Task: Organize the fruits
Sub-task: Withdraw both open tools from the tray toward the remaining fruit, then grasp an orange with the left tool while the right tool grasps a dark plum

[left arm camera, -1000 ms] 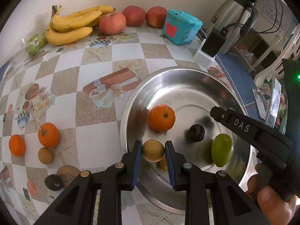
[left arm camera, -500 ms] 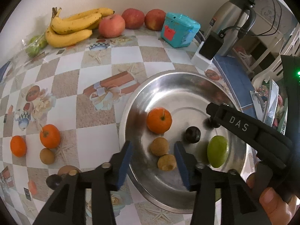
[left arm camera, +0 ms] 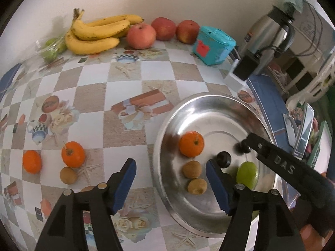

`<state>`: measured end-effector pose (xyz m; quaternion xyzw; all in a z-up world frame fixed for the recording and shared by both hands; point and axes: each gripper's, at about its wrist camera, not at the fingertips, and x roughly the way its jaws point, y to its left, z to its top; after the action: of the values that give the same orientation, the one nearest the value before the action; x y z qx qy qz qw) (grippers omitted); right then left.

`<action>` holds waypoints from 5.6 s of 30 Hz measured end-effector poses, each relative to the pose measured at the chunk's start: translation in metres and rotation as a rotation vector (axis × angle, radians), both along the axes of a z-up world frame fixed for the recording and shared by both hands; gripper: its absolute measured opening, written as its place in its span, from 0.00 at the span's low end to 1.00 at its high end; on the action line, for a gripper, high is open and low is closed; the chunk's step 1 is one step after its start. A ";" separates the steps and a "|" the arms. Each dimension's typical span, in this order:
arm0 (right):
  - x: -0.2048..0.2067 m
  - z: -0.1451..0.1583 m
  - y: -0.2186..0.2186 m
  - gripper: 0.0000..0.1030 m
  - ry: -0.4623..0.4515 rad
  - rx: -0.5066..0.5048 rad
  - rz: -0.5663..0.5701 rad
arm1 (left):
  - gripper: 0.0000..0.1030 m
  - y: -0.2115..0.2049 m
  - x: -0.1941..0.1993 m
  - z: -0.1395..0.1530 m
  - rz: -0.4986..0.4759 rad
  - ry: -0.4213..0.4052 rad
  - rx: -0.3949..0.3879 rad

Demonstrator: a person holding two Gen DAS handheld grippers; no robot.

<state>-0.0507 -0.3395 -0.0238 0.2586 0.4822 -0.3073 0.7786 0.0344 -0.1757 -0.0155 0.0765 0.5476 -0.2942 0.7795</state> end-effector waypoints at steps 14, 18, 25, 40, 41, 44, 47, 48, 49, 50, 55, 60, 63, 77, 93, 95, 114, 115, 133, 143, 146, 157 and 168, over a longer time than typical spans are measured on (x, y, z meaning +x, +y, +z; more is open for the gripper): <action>0.001 0.007 0.022 0.60 0.044 -0.004 0.074 | 0.76 0.048 0.034 -0.007 0.231 0.069 0.041; 0.004 0.009 0.029 0.60 0.045 -0.006 0.099 | 0.76 0.063 0.042 -0.005 0.294 0.072 0.055; 0.007 0.009 0.035 0.60 0.052 -0.007 0.127 | 0.76 0.081 0.051 -0.002 0.353 0.088 0.043; 0.008 0.005 0.036 0.77 0.061 -0.007 0.134 | 0.97 0.085 0.053 -0.011 0.377 0.091 0.117; 0.008 0.005 0.035 0.79 0.059 -0.008 0.136 | 1.00 0.085 0.053 -0.012 0.377 0.086 0.126; 0.008 0.003 0.036 0.88 0.064 -0.009 0.142 | 1.00 0.087 0.053 -0.012 0.383 0.064 0.153; 0.008 0.000 0.036 0.94 0.078 -0.007 0.139 | 1.00 0.088 0.054 -0.012 0.382 0.058 0.162; 0.008 -0.001 0.035 0.94 0.078 -0.006 0.138 | 1.00 0.088 0.054 -0.012 0.381 0.055 0.162; 0.007 -0.001 0.035 0.94 0.076 -0.005 0.136 | 1.00 0.088 0.054 -0.012 0.380 0.051 0.164; 0.007 -0.001 0.035 0.94 0.072 -0.004 0.133 | 1.00 0.088 0.054 -0.012 0.378 0.049 0.166; 0.006 0.001 0.033 0.94 0.041 0.013 0.119 | 1.00 0.087 0.053 -0.013 0.369 0.045 0.177; 0.008 0.001 0.034 0.94 0.023 0.030 0.122 | 1.00 0.088 0.053 -0.012 0.361 0.032 0.175; 0.010 0.001 0.035 0.94 0.026 0.030 0.131 | 1.00 0.091 0.054 -0.008 0.358 0.006 0.165; 0.029 0.002 0.064 0.94 0.062 -0.009 0.252 | 1.00 0.125 0.069 0.007 0.333 -0.090 0.212; 0.063 -0.002 0.142 0.94 0.089 -0.028 0.473 | 1.00 0.214 0.088 0.017 0.477 -0.085 0.191; 0.066 -0.003 0.151 0.94 0.094 -0.035 0.495 | 1.00 0.220 0.089 0.017 0.484 -0.083 0.188; 0.088 -0.009 0.207 0.94 0.069 -0.005 0.647 | 1.00 0.234 0.087 0.006 0.477 -0.060 0.208; 0.089 -0.011 0.208 0.94 0.066 0.009 0.647 | 1.00 0.233 0.087 0.005 0.475 -0.056 0.210; 0.093 -0.028 0.229 0.73 0.069 0.114 0.716 | 0.97 0.215 0.089 -0.010 0.422 0.016 0.160; 0.093 -0.039 0.239 0.59 0.103 0.148 0.744 | 0.80 0.198 0.093 -0.024 0.372 0.072 0.114; 0.094 -0.041 0.239 0.58 0.111 0.147 0.746 | 0.73 0.193 0.094 -0.026 0.355 0.077 0.103; 0.097 -0.043 0.241 0.37 0.105 0.178 0.742 | 0.50 0.185 0.096 -0.034 0.334 0.083 0.113; 0.097 -0.044 0.239 0.29 0.096 0.208 0.741 | 0.39 0.185 0.097 -0.035 0.342 0.080 0.119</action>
<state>0.0459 -0.1000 -0.0677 0.1297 0.6072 0.0335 0.7832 0.1317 0.0088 -0.0508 0.0166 0.5999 -0.1274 0.7897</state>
